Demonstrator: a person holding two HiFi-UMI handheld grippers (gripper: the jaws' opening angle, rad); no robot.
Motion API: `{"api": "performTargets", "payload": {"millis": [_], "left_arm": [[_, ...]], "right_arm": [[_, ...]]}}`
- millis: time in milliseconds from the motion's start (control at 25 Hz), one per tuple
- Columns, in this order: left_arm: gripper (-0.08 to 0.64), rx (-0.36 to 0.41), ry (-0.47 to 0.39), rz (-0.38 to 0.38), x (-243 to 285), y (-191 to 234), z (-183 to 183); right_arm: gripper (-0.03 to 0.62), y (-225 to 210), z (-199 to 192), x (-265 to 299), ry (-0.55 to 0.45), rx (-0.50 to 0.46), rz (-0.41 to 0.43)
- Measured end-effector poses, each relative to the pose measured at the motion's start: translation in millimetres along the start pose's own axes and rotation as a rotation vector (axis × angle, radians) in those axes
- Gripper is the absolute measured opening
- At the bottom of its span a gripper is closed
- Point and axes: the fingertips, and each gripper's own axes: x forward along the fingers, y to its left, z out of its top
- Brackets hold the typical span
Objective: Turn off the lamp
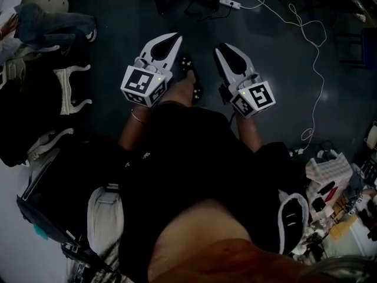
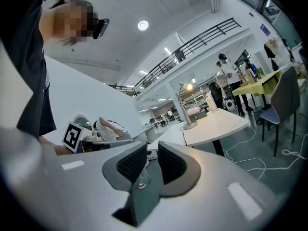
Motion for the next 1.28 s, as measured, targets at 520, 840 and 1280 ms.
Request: {"api": "performTargets", "payload": {"millis": [520, 840, 1280], "left_arm": [[0.006, -0.002, 0.006, 0.026, 46, 57, 13], [0.006, -0.016, 0.027, 0.036, 74, 88, 5], [0.006, -0.050, 0.027, 0.058, 112, 136, -20]], "right_arm": [[0.043, -40, 14, 66, 0.030, -0.001, 0.024], [0.061, -66, 6, 105, 0.073, 0.019, 0.044], [0.075, -108, -21, 157, 0.163, -0.002, 0.016]]}}
